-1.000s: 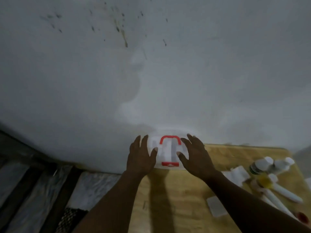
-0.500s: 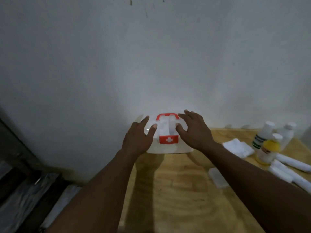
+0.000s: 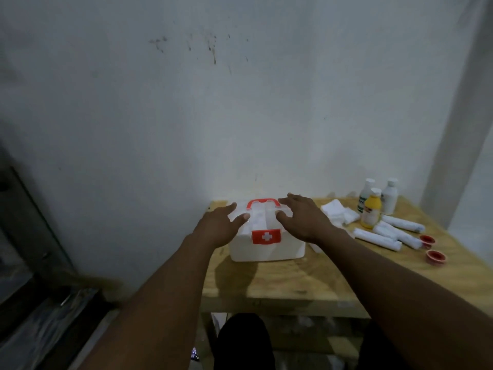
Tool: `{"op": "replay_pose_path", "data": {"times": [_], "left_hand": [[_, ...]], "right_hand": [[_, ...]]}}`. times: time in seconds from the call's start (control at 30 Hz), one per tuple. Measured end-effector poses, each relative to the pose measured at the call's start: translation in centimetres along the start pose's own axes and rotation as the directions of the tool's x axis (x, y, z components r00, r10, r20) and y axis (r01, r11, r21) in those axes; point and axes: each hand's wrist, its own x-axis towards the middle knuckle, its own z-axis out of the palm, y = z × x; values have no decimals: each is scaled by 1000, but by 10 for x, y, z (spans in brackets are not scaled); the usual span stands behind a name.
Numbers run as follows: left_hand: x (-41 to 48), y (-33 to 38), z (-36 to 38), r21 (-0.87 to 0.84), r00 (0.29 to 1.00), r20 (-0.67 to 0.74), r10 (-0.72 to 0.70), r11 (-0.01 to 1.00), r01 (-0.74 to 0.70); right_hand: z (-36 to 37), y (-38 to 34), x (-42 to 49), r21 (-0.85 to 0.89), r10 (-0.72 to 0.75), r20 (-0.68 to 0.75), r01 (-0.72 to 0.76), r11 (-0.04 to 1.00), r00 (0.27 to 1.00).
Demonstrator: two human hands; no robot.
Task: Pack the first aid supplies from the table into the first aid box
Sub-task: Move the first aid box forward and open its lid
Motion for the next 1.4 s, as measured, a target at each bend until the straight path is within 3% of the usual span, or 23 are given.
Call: {"op": "replay_pose_path", "data": {"times": [0.33,0.5,0.57,0.6,0.67,0.7,0.73,0.8,0.83,0.9,1.03,1.23,1.4], "left_hand": [[34,5,-21,9,997,51,-59,998,59],[48,26,11,14,993,-114,-10,1000,12],[44,29,32,2,981,-190,31,1000,-31],[43,30,37,6,973,-229,37,999,-36],[48,27,41,2,964,-263,39,999,-39],[50,26,42,5,963,-265,42,999,-42],[51,25,42,14,964,-261,42,999,-39],[53,25,43,32,966,-255,42,999,-35],[53,24,44,39,965,-258,45,999,-36],[52,22,45,45,964,-258,56,998,-46],[56,18,42,27,974,-217,69,998,-65],[60,18,40,43,981,-181,63,998,-56],[60,19,39,46,984,-171,55,998,-48]], "right_hand": [[8,10,5,77,-9,-41,12,997,999],[11,15,7,107,-14,-43,18,994,999],[18,16,0,105,32,-186,-12,994,982],[24,15,-7,128,86,-331,-46,991,940],[38,4,-27,283,256,-593,-100,954,764],[46,-5,-37,420,373,-625,-106,901,686],[54,-16,-47,602,525,-551,-127,789,648],[74,-37,-54,903,767,-137,-240,357,626],[83,-45,-55,940,780,72,-303,154,622],[93,-57,-50,927,707,296,-371,-52,643],[89,-63,-37,929,659,349,-340,-149,666],[86,-54,-46,949,641,287,-302,-89,712],[86,-54,-50,952,629,297,-272,-139,719]]}}
